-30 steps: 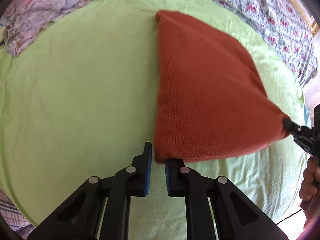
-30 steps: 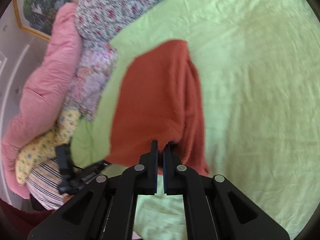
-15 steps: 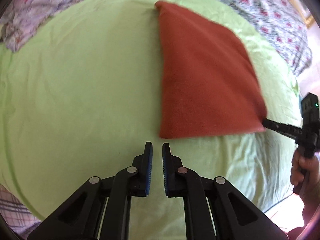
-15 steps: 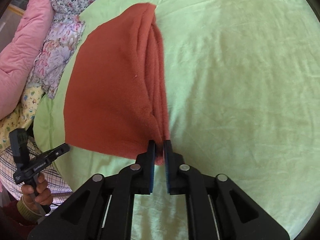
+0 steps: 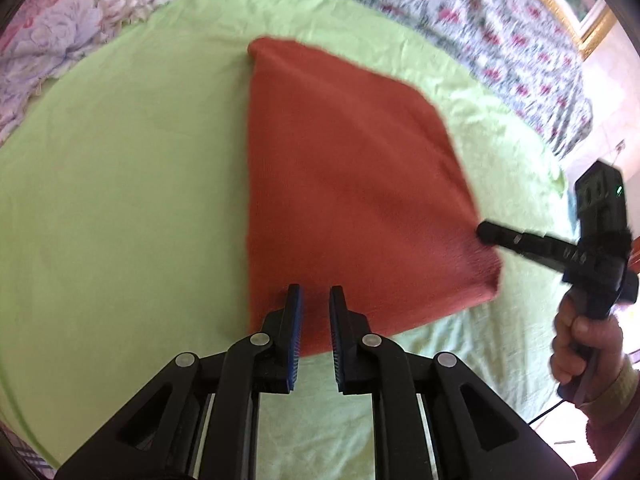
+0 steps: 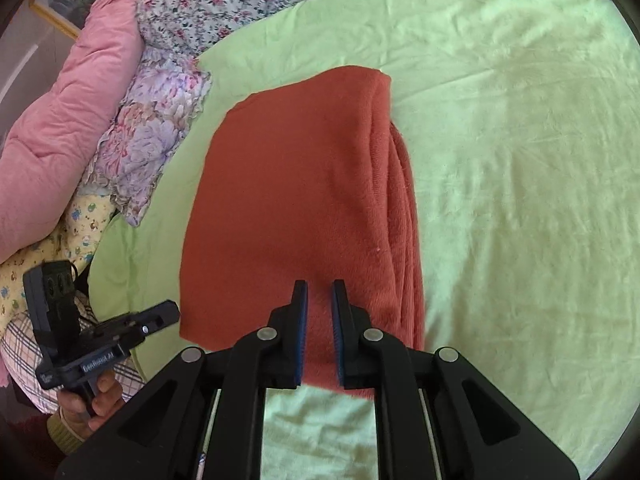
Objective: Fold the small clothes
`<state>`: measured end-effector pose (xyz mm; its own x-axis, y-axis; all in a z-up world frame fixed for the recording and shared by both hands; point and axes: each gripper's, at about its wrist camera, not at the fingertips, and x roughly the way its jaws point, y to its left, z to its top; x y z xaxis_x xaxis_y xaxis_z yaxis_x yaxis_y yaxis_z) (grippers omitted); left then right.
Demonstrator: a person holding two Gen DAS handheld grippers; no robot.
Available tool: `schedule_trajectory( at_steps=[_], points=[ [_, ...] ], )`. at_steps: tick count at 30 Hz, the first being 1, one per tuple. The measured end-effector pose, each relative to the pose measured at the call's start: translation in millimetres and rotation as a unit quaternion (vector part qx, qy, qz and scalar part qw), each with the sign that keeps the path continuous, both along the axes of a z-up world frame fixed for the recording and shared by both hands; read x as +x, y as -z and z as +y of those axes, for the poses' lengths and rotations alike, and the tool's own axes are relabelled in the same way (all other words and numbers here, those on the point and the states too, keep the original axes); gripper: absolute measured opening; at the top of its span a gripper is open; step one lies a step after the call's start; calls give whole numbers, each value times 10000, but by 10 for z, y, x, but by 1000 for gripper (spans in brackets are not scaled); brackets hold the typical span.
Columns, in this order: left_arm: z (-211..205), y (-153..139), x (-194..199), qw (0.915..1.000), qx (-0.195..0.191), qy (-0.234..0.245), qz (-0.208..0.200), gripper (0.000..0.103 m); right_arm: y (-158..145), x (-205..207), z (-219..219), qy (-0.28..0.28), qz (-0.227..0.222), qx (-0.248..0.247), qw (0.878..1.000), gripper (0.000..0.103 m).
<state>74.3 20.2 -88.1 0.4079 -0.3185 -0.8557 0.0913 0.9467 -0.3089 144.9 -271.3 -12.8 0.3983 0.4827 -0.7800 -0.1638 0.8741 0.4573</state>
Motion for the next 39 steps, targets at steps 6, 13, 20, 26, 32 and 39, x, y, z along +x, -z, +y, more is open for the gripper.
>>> schedule_trajectory(
  at_steps=[6, 13, 20, 26, 32, 39],
  points=[
    [79, 285, 75, 9991, -234, -193, 312, 12, 330, 219, -129, 90, 350, -16, 9993, 8],
    [22, -13, 51, 9998, -116, -33, 173, 22, 102, 206, -137, 173, 56, -53, 9998, 11],
    [91, -179, 427, 9991, -96, -390, -149, 30, 55, 569, -43, 249, -37, -169, 9995, 11],
    [159, -27, 529, 9985, -105, -523, 131, 33, 220, 666, -131, 479, 225, 7, 9986, 11],
    [133, -197, 284, 9993, 92, -343, -74, 33, -95, 337, -171, 414, -127, 170, 9989, 12],
    [141, -263, -82, 9988, 390, -262, -146, 39, -165, -192, -110, 292, -252, -53, 9992, 28]
  ],
)
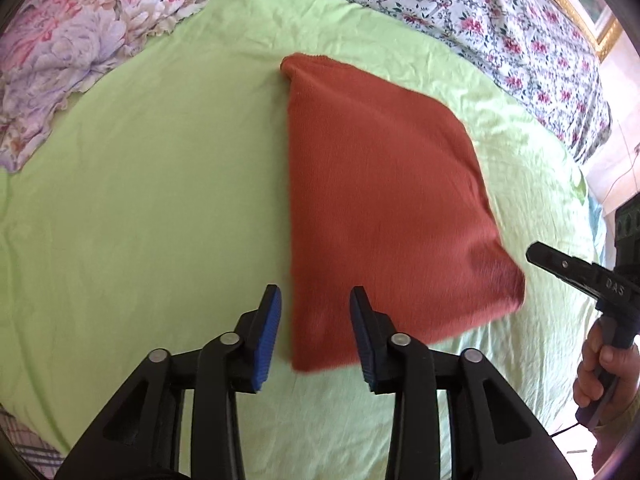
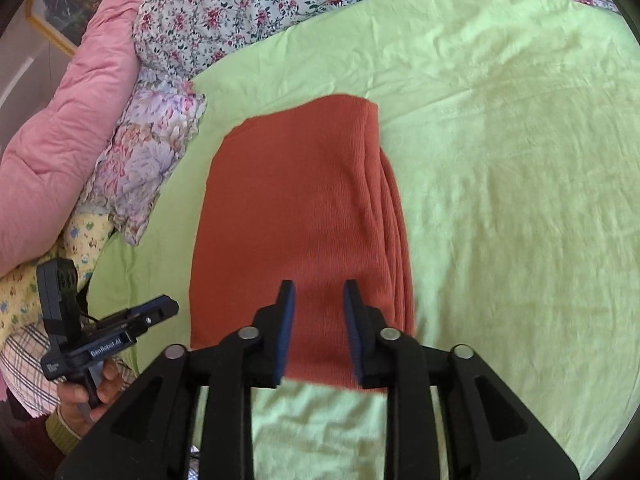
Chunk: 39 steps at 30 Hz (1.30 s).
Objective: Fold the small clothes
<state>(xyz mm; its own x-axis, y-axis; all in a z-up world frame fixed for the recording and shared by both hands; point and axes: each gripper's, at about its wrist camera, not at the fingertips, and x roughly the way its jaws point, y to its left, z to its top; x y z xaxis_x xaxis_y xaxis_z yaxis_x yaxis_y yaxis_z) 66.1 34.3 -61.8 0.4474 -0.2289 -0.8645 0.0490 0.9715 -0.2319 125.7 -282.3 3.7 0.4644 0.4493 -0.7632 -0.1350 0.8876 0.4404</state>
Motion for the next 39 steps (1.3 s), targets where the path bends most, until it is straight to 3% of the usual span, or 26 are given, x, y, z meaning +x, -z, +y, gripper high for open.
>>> schedule_trajectory(
  at_steps=[3, 11, 15, 17, 20, 30, 32, 39],
  points=[
    [-8, 23, -185, 9999, 77, 106, 23, 40, 68, -222, 12, 73, 100, -44, 9999, 28],
    [30, 23, -607, 9986, 389, 314, -171, 69, 202, -747, 66, 140, 193, -391, 9990, 33],
    [66, 11, -739, 9974, 538, 403, -274, 70, 205, -976, 130, 103, 37, -639, 9979, 43],
    [75, 2, -802, 9962, 682, 437, -329, 71, 199, -1064, 172, 42, -71, -771, 9970, 56],
    [55, -17, -889, 9932, 974, 474, -425, 76, 196, -1169, 198, 6, -162, -828, 9964, 68],
    [-24, -35, -983, 9886, 1287, 667, -405, 81, 128, -1300, 268, 3, -277, -988, 9947, 80],
    [-43, -88, -937, 9873, 1372, 648, -472, 81, 90, -1267, 291, -27, -308, -1043, 9941, 86],
    [-50, -232, -703, 9862, 1454, 460, -640, 85, 12, -1071, 346, -122, -323, -1236, 9917, 90]
  ],
)
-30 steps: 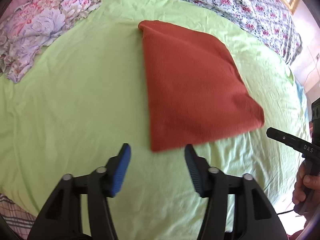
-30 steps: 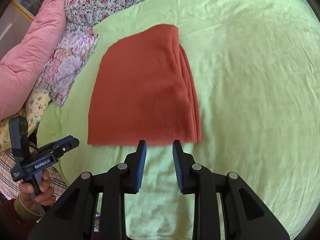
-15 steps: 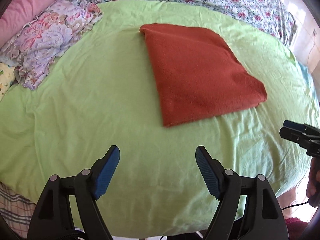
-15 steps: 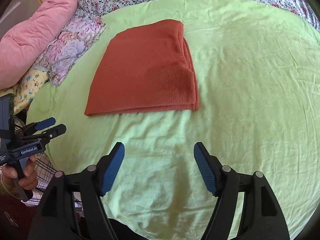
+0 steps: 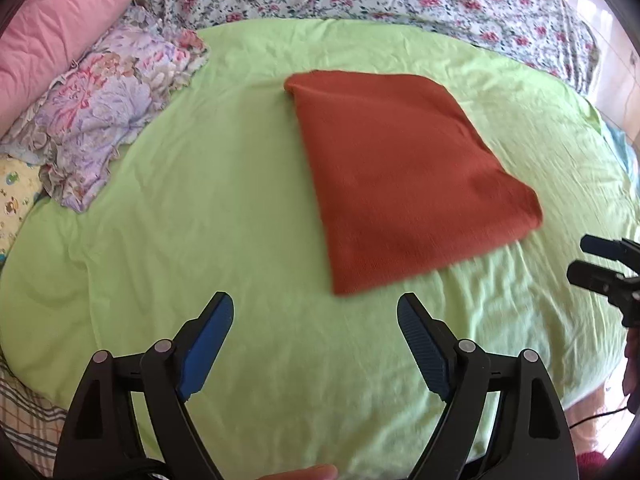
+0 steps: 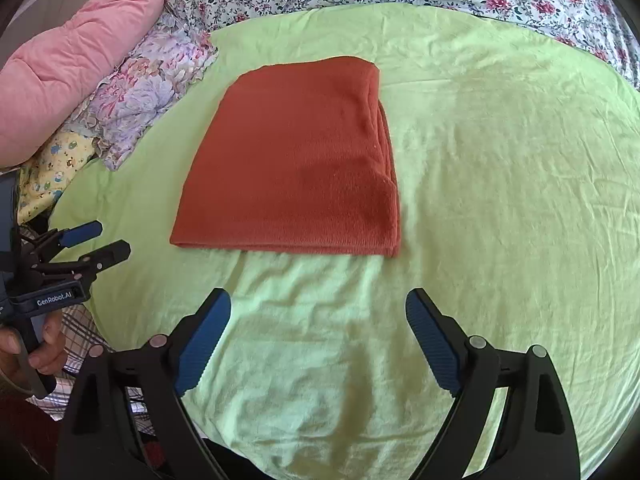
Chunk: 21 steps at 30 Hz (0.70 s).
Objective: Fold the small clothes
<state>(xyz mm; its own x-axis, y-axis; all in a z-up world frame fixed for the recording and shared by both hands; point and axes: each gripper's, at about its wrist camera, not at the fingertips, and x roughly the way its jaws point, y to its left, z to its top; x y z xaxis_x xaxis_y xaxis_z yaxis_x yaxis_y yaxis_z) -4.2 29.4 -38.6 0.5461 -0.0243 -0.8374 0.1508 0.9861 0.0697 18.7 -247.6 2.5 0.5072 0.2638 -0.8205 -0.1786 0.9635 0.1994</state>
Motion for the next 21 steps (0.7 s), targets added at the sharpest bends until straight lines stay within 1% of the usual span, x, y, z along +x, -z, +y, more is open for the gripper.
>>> schedule_trajectory(
  at_steps=[10, 21],
  points=[
    [-38, 28, 275, 9997, 71, -218, -58, 87, 72, 258, 65, -44, 47, -23, 10000, 91],
    [-99, 74, 373, 9996, 164, -248, -43, 88, 100, 453, 181, -194, 21, -33, 9998, 91]
  ],
)
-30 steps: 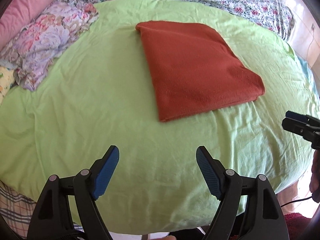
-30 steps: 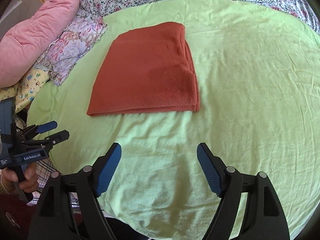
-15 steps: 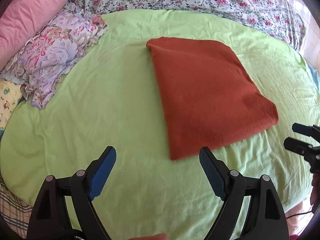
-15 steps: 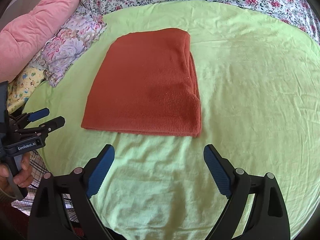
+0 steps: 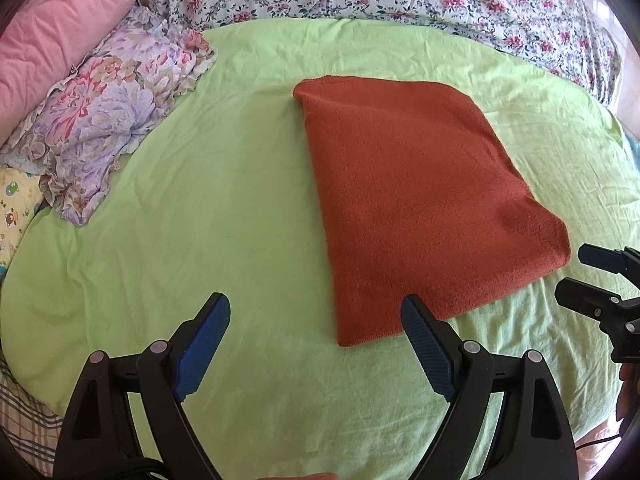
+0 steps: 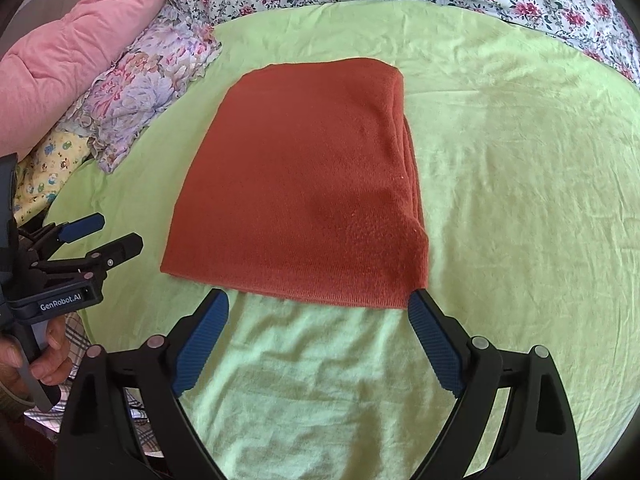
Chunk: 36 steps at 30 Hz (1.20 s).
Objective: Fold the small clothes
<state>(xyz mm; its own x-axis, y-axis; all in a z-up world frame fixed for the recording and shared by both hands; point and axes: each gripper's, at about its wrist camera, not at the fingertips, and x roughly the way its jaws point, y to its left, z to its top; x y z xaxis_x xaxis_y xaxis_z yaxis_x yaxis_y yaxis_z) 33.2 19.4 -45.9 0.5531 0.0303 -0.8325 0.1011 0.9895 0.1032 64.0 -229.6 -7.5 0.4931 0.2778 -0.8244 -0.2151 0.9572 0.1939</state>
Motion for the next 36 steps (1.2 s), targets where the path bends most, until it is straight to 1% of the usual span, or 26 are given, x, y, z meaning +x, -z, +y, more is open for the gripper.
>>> schedule_trajectory(
  at_steps=[7, 17, 36],
  points=[
    [-31, -4, 59, 9999, 92, 27, -32, 89, 12, 78, 26, -62, 19, 40, 10000, 91],
    [-87, 7, 189, 9997, 218, 100, 24, 90, -3, 190, -28, -61, 24, 83, 9999, 92],
    [-157, 5, 352, 9997, 207, 55, 66, 90, -57, 345, -82, -117, 23, 186, 9998, 92]
  ],
)
